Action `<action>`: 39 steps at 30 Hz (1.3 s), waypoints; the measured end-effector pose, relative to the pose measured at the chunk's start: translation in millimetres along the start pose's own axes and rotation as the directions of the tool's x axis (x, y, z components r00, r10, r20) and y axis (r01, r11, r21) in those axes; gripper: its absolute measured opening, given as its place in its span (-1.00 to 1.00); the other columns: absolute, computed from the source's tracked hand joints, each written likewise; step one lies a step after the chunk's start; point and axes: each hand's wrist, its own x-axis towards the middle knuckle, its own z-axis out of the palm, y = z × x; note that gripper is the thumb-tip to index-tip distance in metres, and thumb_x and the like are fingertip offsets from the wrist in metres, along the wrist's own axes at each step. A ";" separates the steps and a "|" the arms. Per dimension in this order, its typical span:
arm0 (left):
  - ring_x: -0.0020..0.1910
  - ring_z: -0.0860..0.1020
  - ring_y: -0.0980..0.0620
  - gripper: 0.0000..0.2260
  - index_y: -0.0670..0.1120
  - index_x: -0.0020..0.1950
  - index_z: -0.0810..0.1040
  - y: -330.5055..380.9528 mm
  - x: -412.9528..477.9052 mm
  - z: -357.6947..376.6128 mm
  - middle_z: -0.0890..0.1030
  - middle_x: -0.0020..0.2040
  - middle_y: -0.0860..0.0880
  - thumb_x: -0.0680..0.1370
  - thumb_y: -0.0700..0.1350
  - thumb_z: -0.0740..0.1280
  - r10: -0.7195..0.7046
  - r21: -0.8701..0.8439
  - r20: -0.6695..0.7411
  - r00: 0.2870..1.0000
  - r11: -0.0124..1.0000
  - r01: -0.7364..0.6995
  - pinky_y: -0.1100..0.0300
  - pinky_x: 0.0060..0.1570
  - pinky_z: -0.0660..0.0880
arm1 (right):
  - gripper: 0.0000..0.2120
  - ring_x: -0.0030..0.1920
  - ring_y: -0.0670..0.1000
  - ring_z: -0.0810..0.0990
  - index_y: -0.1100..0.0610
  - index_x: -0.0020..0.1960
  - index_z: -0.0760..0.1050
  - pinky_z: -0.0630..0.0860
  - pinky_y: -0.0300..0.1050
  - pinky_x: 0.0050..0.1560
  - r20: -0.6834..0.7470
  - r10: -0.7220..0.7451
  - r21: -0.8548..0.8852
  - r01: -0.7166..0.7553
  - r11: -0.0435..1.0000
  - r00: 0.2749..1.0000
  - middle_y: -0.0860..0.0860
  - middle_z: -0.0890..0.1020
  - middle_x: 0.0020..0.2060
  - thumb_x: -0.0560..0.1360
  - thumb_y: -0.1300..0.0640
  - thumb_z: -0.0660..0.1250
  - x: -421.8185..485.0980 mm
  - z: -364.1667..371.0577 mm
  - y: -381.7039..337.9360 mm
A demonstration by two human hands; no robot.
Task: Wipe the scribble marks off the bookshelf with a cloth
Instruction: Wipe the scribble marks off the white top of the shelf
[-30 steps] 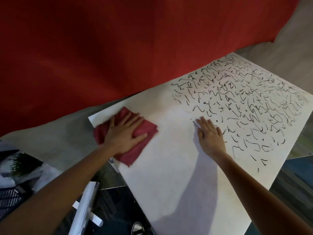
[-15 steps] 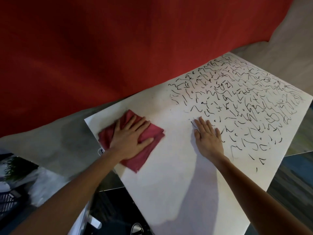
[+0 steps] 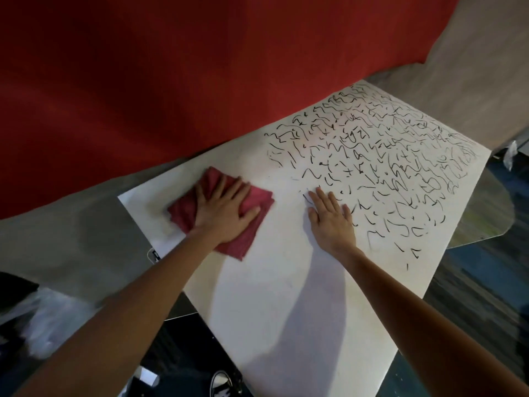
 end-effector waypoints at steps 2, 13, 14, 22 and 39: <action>0.55 -0.07 0.05 -0.20 0.16 0.56 -0.03 -13.4 -28.8 4.4 -0.05 0.57 0.16 0.36 0.42 -0.34 0.056 0.048 -0.003 0.998 0.997 -0.056 -0.28 0.42 -0.13 | -0.54 0.55 -0.05 -0.08 -0.05 0.56 0.00 -0.17 -0.02 0.48 -0.001 -0.013 0.000 0.013 1.000 1.000 -0.12 -0.01 0.55 0.67 0.00 -0.07 0.6 -1.0 0.3; 0.55 -0.17 0.00 -0.41 0.17 0.56 -0.07 -79.1 -17.4 -9.6 -0.10 0.58 0.15 0.57 0.33 -0.10 -0.340 -0.020 -0.005 0.940 0.940 0.340 -0.47 0.32 -0.21 | -0.56 0.45 0.19 0.28 0.25 0.32 0.48 0.20 0.06 0.43 -0.147 -0.207 0.257 0.240 0.936 0.967 0.16 0.43 0.38 0.55 0.12 0.04 -29.2 1.0 25.9; 0.55 -0.17 -0.01 -0.41 0.16 0.57 -0.06 -71.1 -22.2 -7.4 -0.10 0.58 0.14 0.57 0.33 -0.11 -0.369 -0.044 -0.010 0.929 0.929 0.368 -0.48 0.31 -0.20 | -0.58 0.45 0.20 0.30 0.26 0.30 0.49 0.22 0.09 0.43 -0.159 -0.223 0.252 0.258 0.933 0.962 0.16 0.44 0.37 0.55 0.14 0.05 -36.8 1.0 31.9; 0.55 -0.14 -0.10 -0.40 0.14 0.57 -0.09 16.7 -90.7 14.8 -0.11 0.58 0.09 0.56 0.33 -0.17 -0.352 -0.063 -0.032 0.936 0.935 0.349 -0.50 0.29 -0.15 | -0.49 0.47 0.20 0.25 0.21 0.37 0.43 0.19 0.17 0.45 -0.126 -0.294 0.167 0.312 0.935 0.948 0.14 0.38 0.42 0.56 0.00 -0.02 -68.2 -5.0 61.8; 0.55 -0.15 0.00 -0.32 0.22 0.55 -0.15 64.3 -132.6 22.6 -0.16 0.57 0.15 0.47 0.44 -0.26 -0.169 0.025 0.037 0.985 0.985 0.168 -0.41 0.38 -0.10 | -0.43 0.50 0.04 0.19 0.16 0.44 0.34 -0.02 -0.13 0.47 -0.101 -0.282 0.219 0.298 0.929 0.954 0.07 0.30 0.47 0.52 0.01 -0.09 -78.6 1.3 70.6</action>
